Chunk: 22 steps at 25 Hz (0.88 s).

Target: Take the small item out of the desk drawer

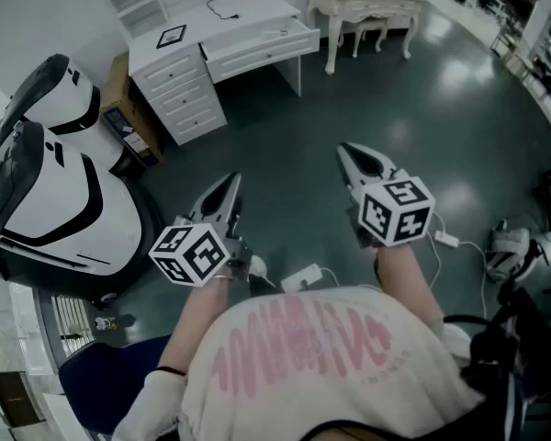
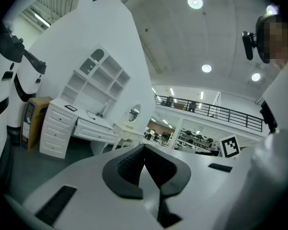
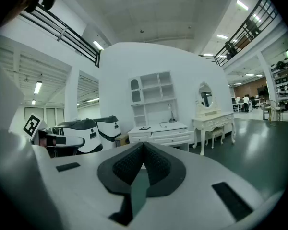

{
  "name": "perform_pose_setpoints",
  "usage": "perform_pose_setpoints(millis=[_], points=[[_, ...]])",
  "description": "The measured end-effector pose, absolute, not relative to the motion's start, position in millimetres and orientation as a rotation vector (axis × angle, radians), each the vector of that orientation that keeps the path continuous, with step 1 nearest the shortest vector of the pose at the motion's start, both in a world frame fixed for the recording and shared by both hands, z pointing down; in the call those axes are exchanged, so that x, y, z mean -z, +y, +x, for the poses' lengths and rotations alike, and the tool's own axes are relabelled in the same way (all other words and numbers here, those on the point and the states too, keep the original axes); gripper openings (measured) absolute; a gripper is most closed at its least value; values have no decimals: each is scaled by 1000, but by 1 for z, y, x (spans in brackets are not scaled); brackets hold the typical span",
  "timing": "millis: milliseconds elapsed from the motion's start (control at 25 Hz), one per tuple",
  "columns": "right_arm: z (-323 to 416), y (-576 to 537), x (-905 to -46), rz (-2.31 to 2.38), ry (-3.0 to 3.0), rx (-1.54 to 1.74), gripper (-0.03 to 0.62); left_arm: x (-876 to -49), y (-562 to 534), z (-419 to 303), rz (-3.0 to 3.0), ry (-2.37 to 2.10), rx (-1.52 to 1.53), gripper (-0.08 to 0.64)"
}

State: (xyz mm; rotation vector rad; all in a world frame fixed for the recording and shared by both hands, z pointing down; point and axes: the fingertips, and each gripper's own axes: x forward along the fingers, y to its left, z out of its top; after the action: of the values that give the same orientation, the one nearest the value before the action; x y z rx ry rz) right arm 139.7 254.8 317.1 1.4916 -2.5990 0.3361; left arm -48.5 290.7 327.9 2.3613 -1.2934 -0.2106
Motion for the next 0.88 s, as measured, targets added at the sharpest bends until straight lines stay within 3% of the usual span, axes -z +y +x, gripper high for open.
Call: perform_pose_setpoints(millis=[880], points=[[127,187,-353,1453,-2557,-482,17,-353,226,-84,2263,-1350,287,29]])
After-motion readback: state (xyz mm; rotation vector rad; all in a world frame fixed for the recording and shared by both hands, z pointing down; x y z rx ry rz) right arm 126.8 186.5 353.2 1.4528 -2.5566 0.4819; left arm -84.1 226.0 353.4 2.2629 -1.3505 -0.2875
